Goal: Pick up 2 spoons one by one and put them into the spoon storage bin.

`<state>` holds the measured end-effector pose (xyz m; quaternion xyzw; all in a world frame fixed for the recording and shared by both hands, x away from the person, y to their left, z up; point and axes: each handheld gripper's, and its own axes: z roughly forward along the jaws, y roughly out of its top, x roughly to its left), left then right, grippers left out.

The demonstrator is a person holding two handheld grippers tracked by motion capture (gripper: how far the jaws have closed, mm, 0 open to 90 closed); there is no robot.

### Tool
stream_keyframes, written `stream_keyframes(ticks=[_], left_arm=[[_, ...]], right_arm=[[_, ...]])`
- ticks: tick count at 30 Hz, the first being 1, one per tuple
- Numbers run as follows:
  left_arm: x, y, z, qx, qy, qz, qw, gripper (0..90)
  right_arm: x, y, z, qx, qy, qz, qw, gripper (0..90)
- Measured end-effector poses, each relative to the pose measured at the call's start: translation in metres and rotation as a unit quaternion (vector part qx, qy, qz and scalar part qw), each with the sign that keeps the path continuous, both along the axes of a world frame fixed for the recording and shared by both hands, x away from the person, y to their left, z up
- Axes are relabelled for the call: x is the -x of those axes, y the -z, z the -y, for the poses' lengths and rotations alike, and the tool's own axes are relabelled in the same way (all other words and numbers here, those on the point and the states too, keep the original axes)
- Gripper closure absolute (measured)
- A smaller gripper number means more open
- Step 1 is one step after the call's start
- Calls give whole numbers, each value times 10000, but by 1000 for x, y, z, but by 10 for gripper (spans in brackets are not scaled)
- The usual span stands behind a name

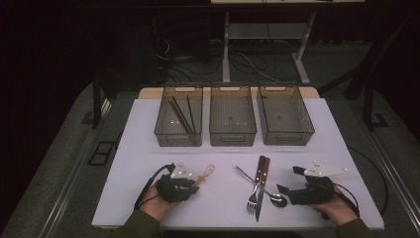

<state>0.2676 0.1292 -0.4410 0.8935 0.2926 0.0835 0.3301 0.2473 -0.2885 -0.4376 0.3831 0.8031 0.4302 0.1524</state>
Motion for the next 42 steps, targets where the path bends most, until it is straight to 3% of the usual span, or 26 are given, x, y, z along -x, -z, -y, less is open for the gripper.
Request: stream_keyframes(ticks=[9,14,25,42], left_arm=[[-2,-1,-2,95,79,-82,9999,749],[-1,-4,-3,185,147,42,9997,749],[-5,-11,-15,549,187,43,9983,747],[-14,-22,-14,778,290,172,9964,746]], right_arm=[[0,0,0,9,-24,18,10000,114],[0,0,0,6,-25,12,10000,114],[0,0,-1,-2,-31,1,10000,114],[0,0,-2,4,-44,-24,10000,114]])
